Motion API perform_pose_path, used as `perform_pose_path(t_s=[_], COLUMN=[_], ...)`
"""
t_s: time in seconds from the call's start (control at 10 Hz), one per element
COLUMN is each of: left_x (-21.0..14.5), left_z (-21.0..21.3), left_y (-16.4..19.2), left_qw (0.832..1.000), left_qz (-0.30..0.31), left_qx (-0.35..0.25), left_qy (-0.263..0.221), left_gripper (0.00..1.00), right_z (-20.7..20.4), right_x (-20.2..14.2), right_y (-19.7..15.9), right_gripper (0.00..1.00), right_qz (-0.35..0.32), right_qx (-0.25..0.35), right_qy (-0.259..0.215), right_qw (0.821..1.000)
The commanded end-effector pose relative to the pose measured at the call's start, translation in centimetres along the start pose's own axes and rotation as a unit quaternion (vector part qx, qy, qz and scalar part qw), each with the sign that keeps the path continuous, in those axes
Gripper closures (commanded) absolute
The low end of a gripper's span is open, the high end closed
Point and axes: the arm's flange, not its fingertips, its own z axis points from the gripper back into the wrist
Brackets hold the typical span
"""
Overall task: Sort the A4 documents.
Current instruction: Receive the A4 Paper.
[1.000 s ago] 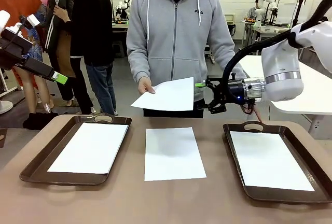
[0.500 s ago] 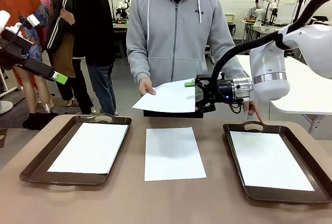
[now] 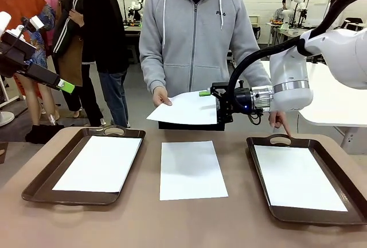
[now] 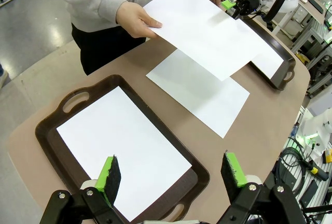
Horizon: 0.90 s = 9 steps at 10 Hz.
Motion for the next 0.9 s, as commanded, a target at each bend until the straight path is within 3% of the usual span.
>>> perform_pose_path(t_s=[0.0, 0.8], left_x=[0.02, 0.02], left_z=[-0.05, -0.05], left_y=[-0.09, -0.09], left_qw=[1.000, 1.000], left_qz=[-0.001, -0.001], left_qx=[0.002, 0.002], left_qy=[0.002, 0.002], left_gripper=[0.00, 0.00], right_z=[0.17, 1.14], right_x=[0.65, 0.99], right_y=[-0.13, -0.79], right_gripper=[0.17, 0.88], right_qz=[-0.010, -0.033], right_qx=[0.001, 0.008], right_qy=[-0.006, -0.006], right_qw=[1.000, 0.999])
